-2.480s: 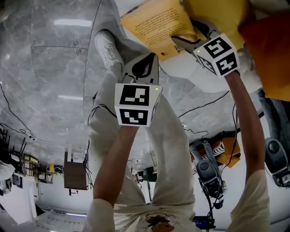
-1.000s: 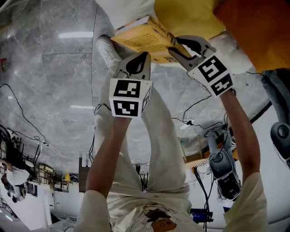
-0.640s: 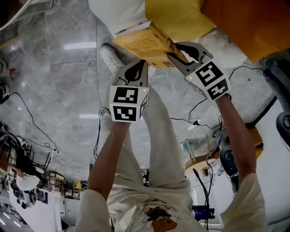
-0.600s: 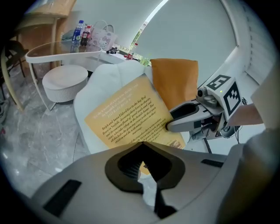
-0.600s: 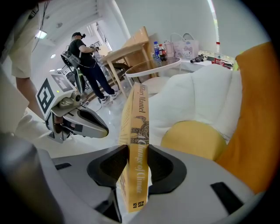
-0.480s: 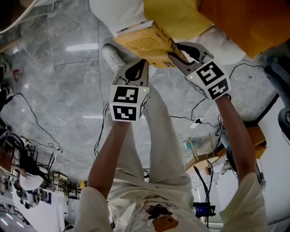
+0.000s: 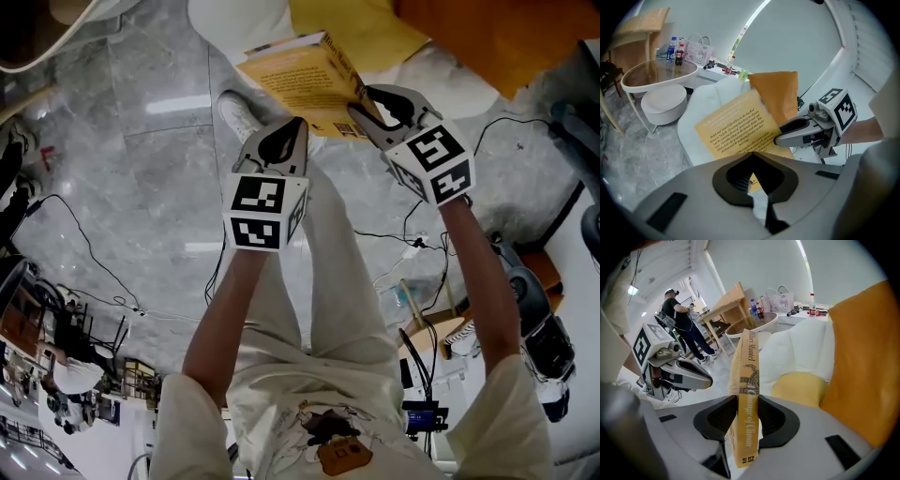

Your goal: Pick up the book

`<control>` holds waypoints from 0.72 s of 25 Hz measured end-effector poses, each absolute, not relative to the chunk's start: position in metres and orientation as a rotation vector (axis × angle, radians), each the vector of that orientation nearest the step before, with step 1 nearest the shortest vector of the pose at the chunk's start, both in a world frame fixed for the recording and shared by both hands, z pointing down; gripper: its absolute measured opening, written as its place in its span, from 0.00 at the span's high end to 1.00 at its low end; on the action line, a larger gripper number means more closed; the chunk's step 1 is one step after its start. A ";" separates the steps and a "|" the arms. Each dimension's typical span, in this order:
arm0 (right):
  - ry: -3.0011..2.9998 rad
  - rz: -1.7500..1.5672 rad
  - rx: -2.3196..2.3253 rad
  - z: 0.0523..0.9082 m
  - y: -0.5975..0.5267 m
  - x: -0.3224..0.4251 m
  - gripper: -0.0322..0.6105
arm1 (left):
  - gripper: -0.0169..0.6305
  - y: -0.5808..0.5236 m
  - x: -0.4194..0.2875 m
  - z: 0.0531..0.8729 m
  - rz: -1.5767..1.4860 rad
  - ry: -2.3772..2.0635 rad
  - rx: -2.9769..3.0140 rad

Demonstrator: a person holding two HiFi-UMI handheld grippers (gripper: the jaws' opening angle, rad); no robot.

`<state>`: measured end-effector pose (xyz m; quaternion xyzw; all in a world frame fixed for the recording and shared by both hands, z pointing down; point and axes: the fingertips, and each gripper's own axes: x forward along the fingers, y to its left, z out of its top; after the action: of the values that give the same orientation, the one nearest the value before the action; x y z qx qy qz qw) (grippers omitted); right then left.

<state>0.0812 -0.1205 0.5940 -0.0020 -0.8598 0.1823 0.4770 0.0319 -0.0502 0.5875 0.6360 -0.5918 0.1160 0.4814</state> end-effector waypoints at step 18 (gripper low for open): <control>-2.174 0.691 0.254 0.485 -0.129 0.112 0.70 | 0.96 -0.058 0.048 0.487 0.343 -1.404 1.648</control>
<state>0.1118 -0.1289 0.4855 0.1011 -0.8636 0.2744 0.4108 0.0481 -0.0579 0.4869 0.6687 -0.5695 0.1390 0.4574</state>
